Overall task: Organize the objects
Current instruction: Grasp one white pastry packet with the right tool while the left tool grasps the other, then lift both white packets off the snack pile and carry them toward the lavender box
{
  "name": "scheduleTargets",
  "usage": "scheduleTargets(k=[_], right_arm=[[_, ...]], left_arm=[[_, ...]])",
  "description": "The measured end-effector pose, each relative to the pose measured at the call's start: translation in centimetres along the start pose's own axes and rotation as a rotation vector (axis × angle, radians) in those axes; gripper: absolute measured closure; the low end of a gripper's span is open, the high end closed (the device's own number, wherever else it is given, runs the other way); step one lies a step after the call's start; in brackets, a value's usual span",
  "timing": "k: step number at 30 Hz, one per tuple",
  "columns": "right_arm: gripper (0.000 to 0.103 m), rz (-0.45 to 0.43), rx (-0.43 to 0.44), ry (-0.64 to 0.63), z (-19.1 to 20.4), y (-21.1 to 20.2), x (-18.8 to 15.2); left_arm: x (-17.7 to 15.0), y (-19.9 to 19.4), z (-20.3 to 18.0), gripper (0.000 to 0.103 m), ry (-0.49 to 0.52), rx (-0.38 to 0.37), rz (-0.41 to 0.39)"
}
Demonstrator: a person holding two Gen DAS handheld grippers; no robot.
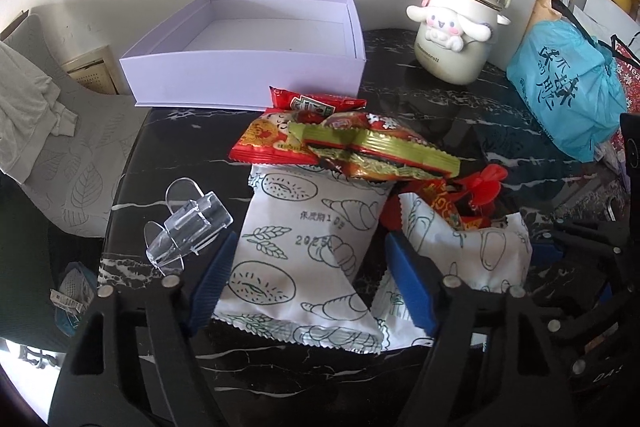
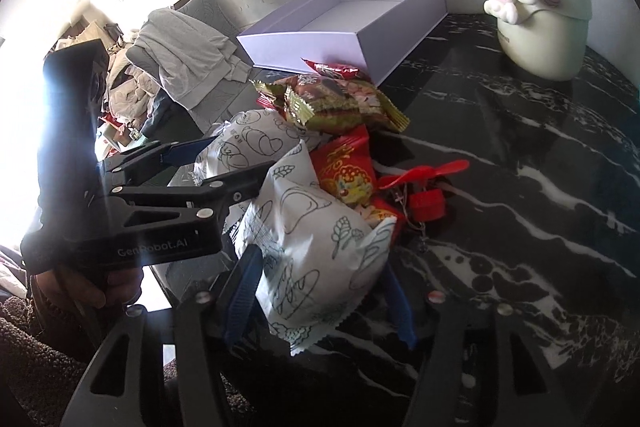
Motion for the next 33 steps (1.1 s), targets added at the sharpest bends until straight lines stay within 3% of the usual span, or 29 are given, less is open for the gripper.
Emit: scheduleTargets(k=[1,8,13,24,27,33], right_arm=[[0.046,-0.004,0.003,0.002,0.0,-0.1,0.0],[0.058,-0.028,0.02,-0.014,0.4,-1.0,-0.3],[0.06,-0.034,0.028,-0.003,0.1,-2.0,-1.1],[0.06,-0.058,-0.012,0.009,-0.8,-4.7,-3.2],[0.057,-0.057,-0.019,0.004,-0.8,-4.9,-3.4],[0.032,-0.036,-0.05,-0.028,-0.9,-4.5,-3.5]], left_arm=[[-0.1,0.0,0.1,0.043,-0.003,0.011,-0.001],[-0.7,-0.7,0.3,0.048,-0.033,-0.015,0.021],[-1.7,-1.8,0.3,0.049,-0.063,-0.048,0.056],[-3.7,-4.2,-1.7,0.05,-0.003,-0.024,0.058],[-3.6,-4.0,-1.8,0.049,-0.01,-0.008,0.058],[-3.6,-2.9,-1.8,0.042,-0.022,-0.001,0.093]])
Point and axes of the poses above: each gripper's, at about its wrist camera, not at the fingertips, and y roughly the way its jaws point, z to its left, x to its top, the point moved 8 cm from there along y, roughly the way its jaws point, and after that the axes turned 12 degrees about x, right-handed, at the moved point
